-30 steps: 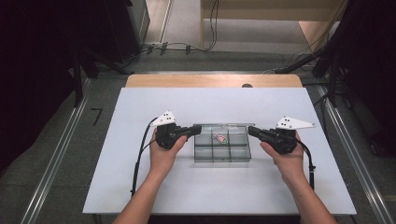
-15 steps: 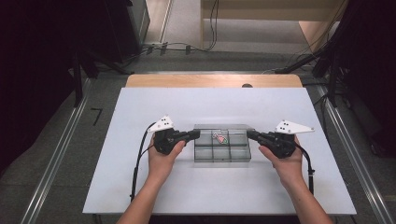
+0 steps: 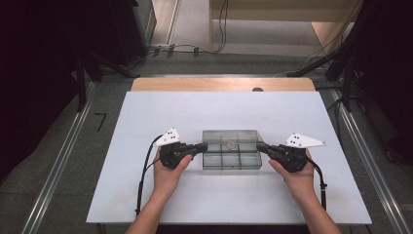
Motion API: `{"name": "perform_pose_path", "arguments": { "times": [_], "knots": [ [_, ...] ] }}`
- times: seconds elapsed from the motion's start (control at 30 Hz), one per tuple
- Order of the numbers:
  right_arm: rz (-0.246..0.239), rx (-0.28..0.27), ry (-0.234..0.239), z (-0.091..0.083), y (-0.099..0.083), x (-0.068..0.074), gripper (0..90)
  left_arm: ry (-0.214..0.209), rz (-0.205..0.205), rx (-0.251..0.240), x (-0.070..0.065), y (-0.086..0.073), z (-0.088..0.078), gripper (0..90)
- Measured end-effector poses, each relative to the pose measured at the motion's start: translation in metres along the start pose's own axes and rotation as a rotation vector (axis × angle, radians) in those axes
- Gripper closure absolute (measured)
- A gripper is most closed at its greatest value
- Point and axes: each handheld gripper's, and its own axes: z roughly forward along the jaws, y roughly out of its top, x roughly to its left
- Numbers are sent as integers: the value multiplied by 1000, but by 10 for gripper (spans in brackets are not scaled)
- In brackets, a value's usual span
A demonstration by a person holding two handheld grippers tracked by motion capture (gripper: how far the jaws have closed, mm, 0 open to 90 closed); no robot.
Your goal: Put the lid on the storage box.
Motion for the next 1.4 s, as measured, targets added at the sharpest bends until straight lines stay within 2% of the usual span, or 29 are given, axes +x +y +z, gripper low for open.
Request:
{"name": "perform_pose_path", "arguments": {
  "times": [0.27, 0.63, 1.4],
  "knots": [
    [5, 10, 2, -3, -10, 5, 880, 0, -13, 9, -2, -13, -4, 900],
    [9, 24, 12, -3, -21, 9, 879, -5, -24, 26, -7, -24, -6, 900],
    [24, 32, -2, -13, -35, 12, 879, 12, -42, 49, -12, -37, -10, 900]
  ]
}}
